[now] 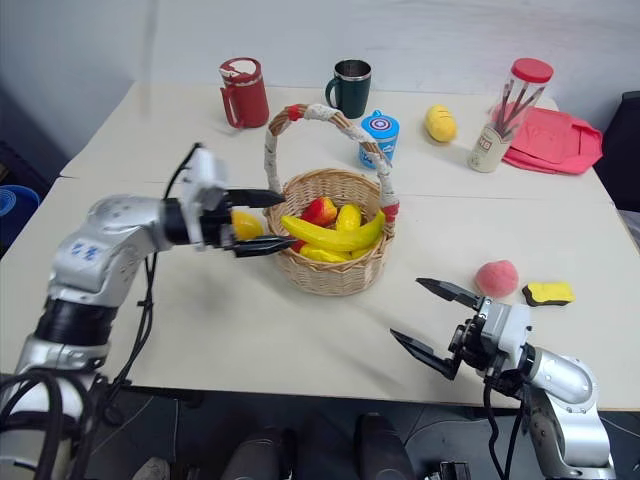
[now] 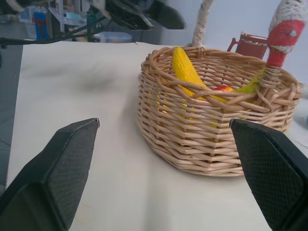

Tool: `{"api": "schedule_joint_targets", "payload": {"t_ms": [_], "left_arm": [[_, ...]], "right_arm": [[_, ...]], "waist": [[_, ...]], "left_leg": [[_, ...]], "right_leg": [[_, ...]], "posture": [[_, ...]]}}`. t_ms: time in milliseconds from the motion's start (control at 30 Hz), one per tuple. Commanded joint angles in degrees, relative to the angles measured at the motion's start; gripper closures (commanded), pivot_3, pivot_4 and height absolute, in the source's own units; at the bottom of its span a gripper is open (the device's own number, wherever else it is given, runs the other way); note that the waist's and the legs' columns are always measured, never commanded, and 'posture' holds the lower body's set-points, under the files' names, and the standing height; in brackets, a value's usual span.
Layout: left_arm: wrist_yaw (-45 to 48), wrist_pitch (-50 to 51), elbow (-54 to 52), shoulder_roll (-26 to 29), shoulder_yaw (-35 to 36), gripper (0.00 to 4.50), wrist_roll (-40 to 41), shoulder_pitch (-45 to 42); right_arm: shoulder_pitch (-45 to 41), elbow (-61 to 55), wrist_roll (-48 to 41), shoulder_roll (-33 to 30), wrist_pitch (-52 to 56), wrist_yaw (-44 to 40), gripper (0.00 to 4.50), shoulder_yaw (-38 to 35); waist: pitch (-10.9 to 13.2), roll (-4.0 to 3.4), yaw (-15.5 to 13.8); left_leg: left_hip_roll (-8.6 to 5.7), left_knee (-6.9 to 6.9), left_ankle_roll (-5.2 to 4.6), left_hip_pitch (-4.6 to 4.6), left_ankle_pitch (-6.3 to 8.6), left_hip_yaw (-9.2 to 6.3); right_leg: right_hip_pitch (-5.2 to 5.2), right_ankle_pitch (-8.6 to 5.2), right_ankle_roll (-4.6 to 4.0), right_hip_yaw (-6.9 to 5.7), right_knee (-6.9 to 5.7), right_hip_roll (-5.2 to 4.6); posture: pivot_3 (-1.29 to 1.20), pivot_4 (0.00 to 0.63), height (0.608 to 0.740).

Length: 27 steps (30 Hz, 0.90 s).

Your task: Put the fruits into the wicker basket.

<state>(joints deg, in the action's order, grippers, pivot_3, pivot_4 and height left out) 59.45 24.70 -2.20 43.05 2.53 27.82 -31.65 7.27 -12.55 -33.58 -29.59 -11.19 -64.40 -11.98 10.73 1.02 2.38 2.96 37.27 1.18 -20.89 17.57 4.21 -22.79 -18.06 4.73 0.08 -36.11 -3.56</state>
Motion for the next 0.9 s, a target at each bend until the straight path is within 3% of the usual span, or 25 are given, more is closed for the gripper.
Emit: {"api": "schedule_joint_targets", "payload": {"t_ms": [33, 133, 167, 267, 433, 533, 700, 833, 900], "left_arm": [[1.5, -2.7, -5.6, 4.6, 15.3, 0.37, 3.3, 11.5], [0.2, -2.3, -6.7, 5.4, 24.7, 0.20, 4.8, 20.5], [-1.0, -1.7, -5.8, 4.9, 29.7, 0.02, 4.5, 25.0], [-6.7, -1.2, -0.6, 2.8, 43.5, 0.01, 3.8, 35.2], [-11.4, -5.6, 11.3, 2.5, 50.5, 0.01, -0.2, 43.8], [-11.5, -6.5, 13.5, 3.3, 49.7, 0.01, -0.5, 44.3], [-8.1, -6.2, 14.1, 6.0, 43.3, 0.01, 0.7, 38.1], [-3.7, -8.0, 16.0, 8.9, 32.8, 0.01, -1.1, 26.9], [2.3, -10.0, 18.4, 10.2, 22.4, 0.01, -4.5, 16.5]], "right_arm": [[-0.4, 0.1, -3.6, 0.9, -1.7, -2.2, 0.00, -1.3], [-0.5, 0.0, -5.1, 1.3, -1.7, -3.7, 0.00, -1.1], [-0.4, -0.6, -6.0, 1.5, -1.4, -4.4, 0.00, -0.7], [-0.3, -4.0, -8.2, 2.8, -1.9, -4.8, 0.00, 0.0], [-5.2, -11.7, -10.0, 0.8, 2.7, -0.7, 0.00, 0.5], [-8.7, -13.3, -12.8, -0.8, 6.7, 2.2, 0.00, -0.9], [-15.0, -13.4, -17.9, -5.2, 13.2, 5.6, 0.00, -4.4], [-15.7, -11.2, -18.7, -8.1, 15.8, 3.0, 0.00, -6.0], [-15.0, -10.1, -18.1, -8.7, 16.5, 1.6, 0.00, -6.2]], "waist": [[0.0, 0.04, 0.1], [0.0, 0.09, -0.7], [0.0, 0.10, -0.9], [0.0, 0.10, -0.7], [0.0, 0.19, -0.7], [-0.1, 0.40, -1.1], [-0.2, 0.54, -2.0], [-0.2, 0.51, -2.3], [-0.2, 0.49, -2.1]], "left_leg": [[0.02, -0.08, 0.01, 0.09, 0.00, -0.01], [0.04, -0.02, -0.19, 0.07, 0.11, -0.12], [0.01, -0.01, -0.21, 0.07, 0.14, -0.14], [-0.15, -0.17, -0.31, 0.19, 0.21, -0.16], [-0.16, -0.17, -0.29, 0.26, 0.23, -0.28], [-0.24, -0.20, -0.28, 0.29, 0.23, -0.37], [-0.20, -0.26, 0.02, -0.07, 0.39, -0.57], [-0.21, -0.31, -0.24, -0.35, 0.23, -0.62], [-0.21, -0.38, -0.24, -0.36, 0.24, -0.57]], "right_leg": [[0.00, -0.02, -0.04, 0.01, 0.00, 0.00], [-0.01, -0.04, -0.07, -0.07, -0.04, -0.08], [0.01, -0.03, -0.08, -0.08, -0.06, -0.15], [0.05, -0.04, -0.09, -0.12, -0.06, -0.48], [0.12, -0.10, -0.20, -0.30, -0.08, -0.60], [0.20, -0.11, -0.27, -0.57, -0.05, -0.92], [0.10, -0.29, -0.63, -1.02, 0.13, -1.19], [-0.09, -0.26, -0.58, -1.19, 0.17, -1.22], [-0.09, -0.26, -0.57, -1.21, 0.21, -1.21]], "posture": [[0.00, 0.150, 0.740], [0.00, 0.150, 0.740], [0.00, 0.150, 0.740], [0.00, 0.150, 0.740], [0.00, 0.150, 0.740], [0.00, 0.150, 0.740], [0.00, 0.150, 0.740], [0.00, 0.150, 0.740], [0.00, 0.150, 0.740]]}}
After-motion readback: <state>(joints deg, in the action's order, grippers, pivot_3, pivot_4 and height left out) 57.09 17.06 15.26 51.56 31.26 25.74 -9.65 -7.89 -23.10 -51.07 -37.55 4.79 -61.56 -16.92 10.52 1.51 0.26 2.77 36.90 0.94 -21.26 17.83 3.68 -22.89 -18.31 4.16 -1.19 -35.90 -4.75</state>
